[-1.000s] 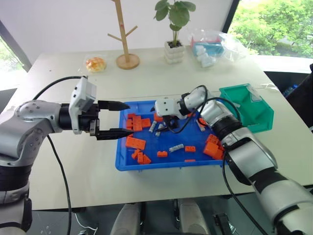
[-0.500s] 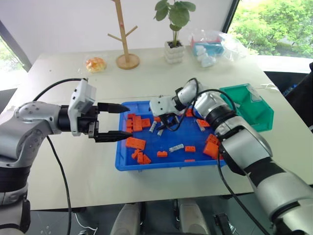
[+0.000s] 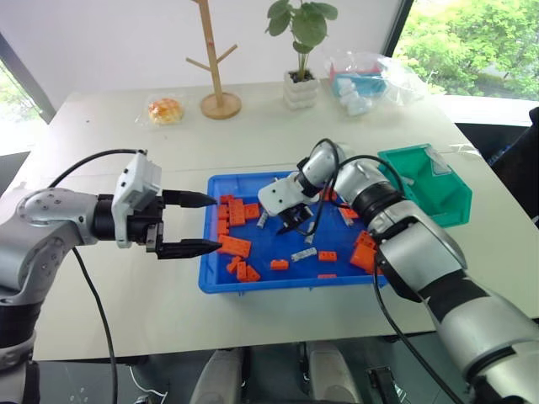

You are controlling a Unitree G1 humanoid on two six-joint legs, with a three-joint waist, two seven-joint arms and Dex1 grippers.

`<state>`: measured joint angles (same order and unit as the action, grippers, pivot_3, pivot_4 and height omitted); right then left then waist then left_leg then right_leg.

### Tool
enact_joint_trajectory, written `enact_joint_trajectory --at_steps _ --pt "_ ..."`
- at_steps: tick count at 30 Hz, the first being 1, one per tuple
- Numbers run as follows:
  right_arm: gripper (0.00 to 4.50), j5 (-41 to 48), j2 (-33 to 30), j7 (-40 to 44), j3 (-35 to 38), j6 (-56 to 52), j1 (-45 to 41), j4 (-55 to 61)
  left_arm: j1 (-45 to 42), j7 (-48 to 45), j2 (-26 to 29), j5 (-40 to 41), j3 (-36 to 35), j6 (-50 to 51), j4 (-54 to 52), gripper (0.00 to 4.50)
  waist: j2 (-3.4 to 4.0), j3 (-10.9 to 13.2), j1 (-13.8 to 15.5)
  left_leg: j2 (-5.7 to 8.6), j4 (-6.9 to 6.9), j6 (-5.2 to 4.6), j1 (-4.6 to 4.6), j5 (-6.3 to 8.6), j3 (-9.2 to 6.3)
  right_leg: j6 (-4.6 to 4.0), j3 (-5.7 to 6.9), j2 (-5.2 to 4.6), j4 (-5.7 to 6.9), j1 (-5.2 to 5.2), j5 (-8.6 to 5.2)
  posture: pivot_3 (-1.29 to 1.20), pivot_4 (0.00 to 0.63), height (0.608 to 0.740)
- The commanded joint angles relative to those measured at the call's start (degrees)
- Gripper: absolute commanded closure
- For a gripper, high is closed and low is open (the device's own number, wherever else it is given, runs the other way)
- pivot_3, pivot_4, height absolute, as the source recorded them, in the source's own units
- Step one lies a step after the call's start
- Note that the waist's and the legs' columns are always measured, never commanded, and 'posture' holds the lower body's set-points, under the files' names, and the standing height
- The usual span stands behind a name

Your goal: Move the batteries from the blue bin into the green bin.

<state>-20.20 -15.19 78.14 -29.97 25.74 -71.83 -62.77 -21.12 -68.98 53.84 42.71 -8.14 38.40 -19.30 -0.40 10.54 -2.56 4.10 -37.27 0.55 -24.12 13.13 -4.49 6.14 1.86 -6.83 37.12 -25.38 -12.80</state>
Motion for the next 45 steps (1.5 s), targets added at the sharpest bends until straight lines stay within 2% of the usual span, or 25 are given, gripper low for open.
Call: enact_joint_trajectory --at_steps 1,4,12,16,23,27,29,33,41,45 --pt "2.97 -0.1 -0.2 0.1 0.6 -0.2 -0.4 1.0 -1.7 0.2 0.1 0.9 -1.5 -0.5 -0.8 0.0 0.0 0.0 0.0 0.0 0.0 0.0 0.0 0.0 0.0 0.0 0.0 0.0 0.0 0.0 0.0 0.0 0.15 0.693" --pt "4.42 -0.7 -0.1 -1.0 0.5 -0.8 -0.5 0.6 -2.5 0.4 -0.2 0.8 -1.0 -0.7 -0.2 0.0 0.0 0.0 0.0 0.0 0.01 0.01 0.0 0.0 0.0 0.0 0.0 0.0 0.01 -0.01 0.0 0.0 0.15 0.693" --pt "4.44 0.5 -1.0 -0.5 2.2 -3.3 -0.5 2.1 -3.8 0.6 -1.0 0.8 -0.2 -0.5 0.2 0.0 0.0 0.0 0.0 0.0 0.0 0.01 0.0 -0.01 0.0 0.0 0.0 0.0 0.01 0.0 0.0 0.0 0.15 0.693" --pt "4.44 5.7 -2.7 2.8 6.7 -12.2 1.3 10.7 -3.4 0.5 -1.6 1.0 0.3 -0.5 -0.5 0.0 0.0 0.0 0.1 0.0 0.0 0.02 0.0 -0.01 0.0 0.0 0.0 0.0 0.0 0.0 0.0 0.0 0.15 0.693" --pt "4.44 13.5 -16.4 1.7 19.7 -50.3 15.0 53.3 -3.3 0.1 -2.3 1.1 1.2 -0.1 -0.8 0.0 0.0 0.0 1.4 0.01 -0.06 0.0 -0.12 0.0 -0.04 0.0 0.01 -0.03 -0.01 -0.03 0.0 0.0 0.15 0.693" --pt "4.44 13.9 -27.9 -2.5 28.5 -62.3 23.3 65.9 -5.2 -0.6 -3.3 0.6 2.8 -0.5 0.9 0.0 -0.01 0.0 2.3 0.01 -0.1 -0.03 -0.14 0.02 -0.04 -0.01 0.05 -0.06 -0.03 0.0 -0.01 0.0 0.15 0.693" --pt "4.44 13.7 -33.1 -5.6 32.8 -66.4 27.4 68.0 -6.3 -1.0 -3.9 0.0 3.7 -1.2 2.0 0.0 -0.04 0.0 2.4 0.03 -0.14 -0.05 -0.16 0.03 0.0 -0.01 0.06 -0.1 -0.06 0.02 -0.02 0.0 0.15 0.693" --pt "4.44 12.7 -41.2 -11.8 38.9 -66.5 36.1 67.9 -8.7 -1.8 -5.6 -1.0 5.5 -2.1 4.2 0.0 -0.05 0.0 2.7 0.02 -0.14 -0.1 -0.16 0.05 0.1 -0.11 0.04 -0.16 -0.13 0.04 -0.08 0.0 0.15 0.693" --pt "4.44 14.6 -43.2 -21.2 42.8 -68.4 43.2 66.4 -11.6 -2.4 -8.2 -2.2 7.3 -2.5 6.0 0.0 -0.04 0.0 1.7 -0.06 -0.14 -0.14 -0.14 0.05 0.21 -0.1 0.01 -0.14 -0.1 0.02 -0.07 0.0 0.15 0.693" --pt "2.52 14.9 -43.0 -25.1 41.7 -66.0 43.7 63.2 -12.0 -2.3 -8.6 -2.1 7.2 -2.2 5.9 0.0 -0.05 0.0 1.9 -0.05 -0.16 -0.14 -0.14 0.05 0.21 -0.09 0.01 -0.15 -0.11 0.04 -0.07 0.0 0.15 0.693"
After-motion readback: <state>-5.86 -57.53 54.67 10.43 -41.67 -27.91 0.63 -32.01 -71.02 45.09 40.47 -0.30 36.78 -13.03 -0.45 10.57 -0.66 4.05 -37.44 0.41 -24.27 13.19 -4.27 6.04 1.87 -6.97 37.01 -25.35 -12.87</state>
